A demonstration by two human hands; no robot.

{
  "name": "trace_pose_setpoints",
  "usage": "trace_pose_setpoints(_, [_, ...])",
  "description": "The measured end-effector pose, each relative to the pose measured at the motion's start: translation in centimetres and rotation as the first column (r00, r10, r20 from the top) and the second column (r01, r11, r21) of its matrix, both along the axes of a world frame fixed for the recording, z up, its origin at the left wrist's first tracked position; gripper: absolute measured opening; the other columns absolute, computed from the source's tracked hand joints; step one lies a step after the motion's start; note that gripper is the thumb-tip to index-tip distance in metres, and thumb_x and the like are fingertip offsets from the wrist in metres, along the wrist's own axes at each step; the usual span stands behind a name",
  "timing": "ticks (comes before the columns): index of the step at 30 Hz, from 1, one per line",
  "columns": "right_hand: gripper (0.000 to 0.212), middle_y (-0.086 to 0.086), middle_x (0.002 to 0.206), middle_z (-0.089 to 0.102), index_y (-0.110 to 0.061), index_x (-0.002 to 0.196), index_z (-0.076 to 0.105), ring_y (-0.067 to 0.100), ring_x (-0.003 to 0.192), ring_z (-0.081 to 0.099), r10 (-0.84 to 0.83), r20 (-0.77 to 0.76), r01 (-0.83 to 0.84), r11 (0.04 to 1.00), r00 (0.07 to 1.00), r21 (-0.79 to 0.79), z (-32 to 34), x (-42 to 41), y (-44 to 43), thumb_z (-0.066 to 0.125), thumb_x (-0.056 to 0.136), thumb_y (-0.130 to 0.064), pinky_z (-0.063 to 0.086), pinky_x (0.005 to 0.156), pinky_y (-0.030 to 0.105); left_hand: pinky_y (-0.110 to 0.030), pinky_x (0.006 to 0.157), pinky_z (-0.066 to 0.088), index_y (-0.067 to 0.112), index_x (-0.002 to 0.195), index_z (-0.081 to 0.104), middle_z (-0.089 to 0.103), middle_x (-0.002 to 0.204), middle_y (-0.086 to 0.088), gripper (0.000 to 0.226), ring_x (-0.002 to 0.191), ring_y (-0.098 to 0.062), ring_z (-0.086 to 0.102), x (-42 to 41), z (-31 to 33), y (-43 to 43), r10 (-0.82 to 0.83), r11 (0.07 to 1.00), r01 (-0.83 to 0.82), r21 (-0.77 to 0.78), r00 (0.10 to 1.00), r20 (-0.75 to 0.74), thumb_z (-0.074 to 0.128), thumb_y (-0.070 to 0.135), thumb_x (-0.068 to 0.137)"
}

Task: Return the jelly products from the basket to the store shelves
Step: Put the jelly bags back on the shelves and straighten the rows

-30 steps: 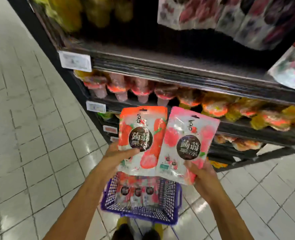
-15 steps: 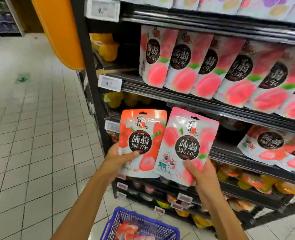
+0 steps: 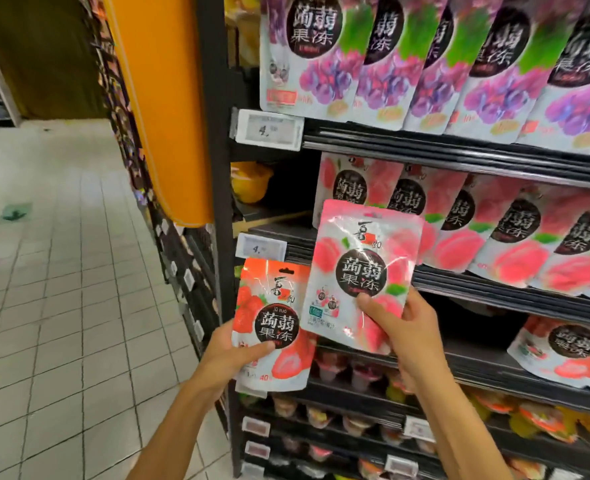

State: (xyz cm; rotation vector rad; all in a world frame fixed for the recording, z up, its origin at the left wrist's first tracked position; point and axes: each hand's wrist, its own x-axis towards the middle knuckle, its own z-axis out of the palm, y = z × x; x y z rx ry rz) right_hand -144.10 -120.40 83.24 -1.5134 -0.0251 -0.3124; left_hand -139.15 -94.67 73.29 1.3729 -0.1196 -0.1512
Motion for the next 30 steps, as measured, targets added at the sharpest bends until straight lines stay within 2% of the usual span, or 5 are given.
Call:
trace_pose_setpoints(7, [0.017,0.001,0.087,0.077,-0.03,0.08,0.071,0.018,0.08,0.075,-0.101,0.04,0.102,0.995,0.994,-0.013,2.8,4.5,3.7,0.085,0.071,-0.025,0.057,0.064,0.023,-0.027,0.072,0.059,0.031,0.103,0.073,0.076,0.105,-0.008,0.051,0.096,-0.024,0.073,2.6,-0.1,2.3,-0.186,0.983,0.186,0.001,0.982,0.022,0.094,0.031,0.057])
trace_pose_setpoints(16, [0.02,-0.003,0.093,0.077,-0.026,0.091,0.07,0.014,0.086,0.073,-0.206,0.167,0.224,0.97,0.964,-0.097,5.7,8.5,7.3,0.082,0.077,-0.02,0.06,0.074,0.031,-0.032,0.079,0.058,0.029,0.108,0.072,0.074,0.11,-0.009,0.045,0.103,-0.027,0.071,3.2,0.8,1.5,-0.349,0.937,0.347,0.035,0.934,0.079,0.089,0.021,0.067])
trace_pose_setpoints(23, [0.029,-0.002,0.096,0.074,-0.018,0.1,0.067,0.018,0.093,0.071,-0.32,0.201,0.35,0.927,0.926,-0.133,5.8,11.6,9.7,0.082,0.076,-0.023,0.057,0.086,0.048,-0.03,0.079,0.058,0.02,0.111,0.07,0.074,0.109,-0.009,0.042,0.104,-0.027,0.07,3.1,0.8,0.9,-0.385,0.923,0.382,0.045,0.921,0.062,0.083,0.006,0.073])
trace_pose_setpoints(26, [0.043,0.001,0.109,0.071,-0.014,0.112,0.064,0.022,0.108,0.065,-0.35,0.163,0.377,0.908,0.922,-0.182,5.4,12.4,10.2,0.082,0.076,-0.029,0.053,0.094,0.05,-0.029,0.079,0.058,0.016,0.114,0.068,0.074,0.11,-0.009,0.044,0.103,-0.026,0.071,2.9,0.6,1.0,-0.394,0.919,0.393,0.028,0.918,0.05,0.082,0.003,0.074])
trace_pose_setpoints(30, [0.038,-0.006,0.102,0.07,-0.022,0.105,0.061,0.013,0.101,0.065,-0.314,0.143,0.344,0.881,0.939,-0.325,5.2,12.0,9.4,0.081,0.076,-0.036,0.055,0.09,0.041,-0.027,0.075,0.058,0.025,0.104,0.074,0.076,0.105,-0.008,0.039,0.099,-0.024,0.072,2.6,0.4,1.5,-0.369,0.929,0.369,0.004,0.929,0.029,0.083,0.004,0.072])
